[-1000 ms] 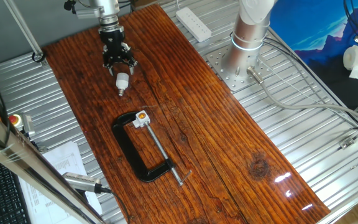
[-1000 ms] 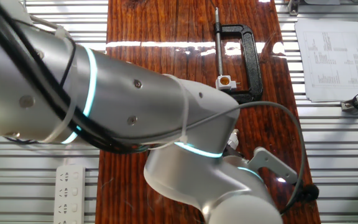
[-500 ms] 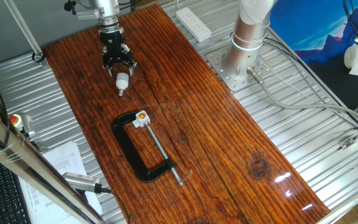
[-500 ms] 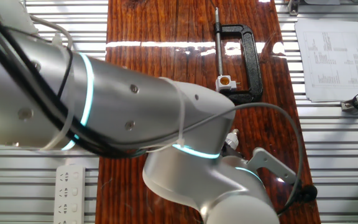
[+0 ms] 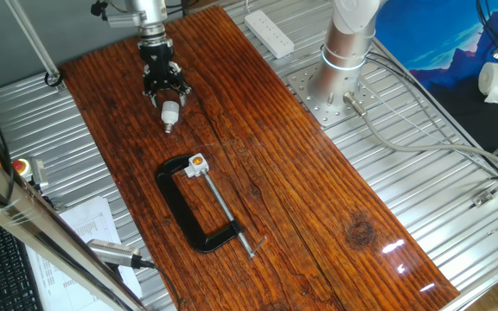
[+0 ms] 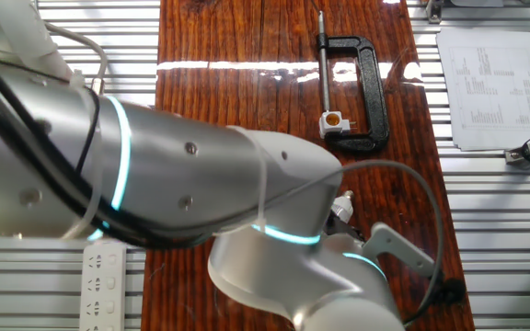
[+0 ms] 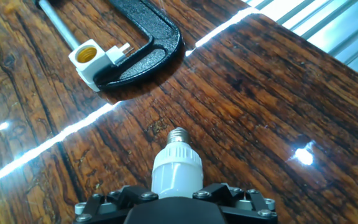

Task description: Install the light bulb by rotating it

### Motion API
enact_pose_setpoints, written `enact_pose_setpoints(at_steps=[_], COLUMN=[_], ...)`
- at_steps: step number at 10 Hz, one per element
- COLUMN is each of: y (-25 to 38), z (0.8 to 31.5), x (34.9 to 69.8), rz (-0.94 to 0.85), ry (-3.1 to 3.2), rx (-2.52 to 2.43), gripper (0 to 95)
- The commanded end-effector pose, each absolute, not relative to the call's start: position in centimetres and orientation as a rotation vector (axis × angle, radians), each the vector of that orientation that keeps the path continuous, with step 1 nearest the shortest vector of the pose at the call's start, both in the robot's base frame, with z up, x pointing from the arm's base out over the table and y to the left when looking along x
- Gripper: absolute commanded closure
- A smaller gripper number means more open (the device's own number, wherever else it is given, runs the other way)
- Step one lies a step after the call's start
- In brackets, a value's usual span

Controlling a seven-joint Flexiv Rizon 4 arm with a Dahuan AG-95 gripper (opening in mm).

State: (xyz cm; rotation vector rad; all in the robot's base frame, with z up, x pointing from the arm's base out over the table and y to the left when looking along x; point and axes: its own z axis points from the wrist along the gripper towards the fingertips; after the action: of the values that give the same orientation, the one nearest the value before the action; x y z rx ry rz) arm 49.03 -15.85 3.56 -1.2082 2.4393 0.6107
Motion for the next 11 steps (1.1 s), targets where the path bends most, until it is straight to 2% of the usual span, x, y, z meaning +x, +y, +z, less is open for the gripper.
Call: enact_pose_setpoints(at_steps=[1, 11], y=[-15.93, -15.79], z=[3.42, 2.97], x=[49.08, 49.53], rz=[0.635, 0.707], ry=[2.424, 2.339], rx=[-1.208, -1.227], gripper=[19.0, 19.0])
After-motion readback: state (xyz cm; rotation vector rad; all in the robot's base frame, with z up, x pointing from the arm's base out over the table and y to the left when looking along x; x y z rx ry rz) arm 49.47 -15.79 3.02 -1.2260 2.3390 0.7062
